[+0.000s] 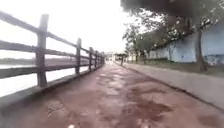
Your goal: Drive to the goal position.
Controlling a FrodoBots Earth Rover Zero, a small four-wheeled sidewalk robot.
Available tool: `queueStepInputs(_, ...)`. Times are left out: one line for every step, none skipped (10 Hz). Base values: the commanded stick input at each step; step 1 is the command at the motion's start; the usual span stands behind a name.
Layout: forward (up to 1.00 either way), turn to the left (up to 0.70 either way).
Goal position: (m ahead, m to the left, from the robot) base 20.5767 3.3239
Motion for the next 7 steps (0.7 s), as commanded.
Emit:
queueStepInputs(1.00, -0.29)
queueStepInputs(1.00, -0.29)
queueStepInputs(1.00, -0.29)
queueStepInputs(1.00, -0.29)
queueStepInputs(1.00, -0.29)
queueStepInputs(1.00, -0.29)
queueStepInputs(1.00, -0.29)
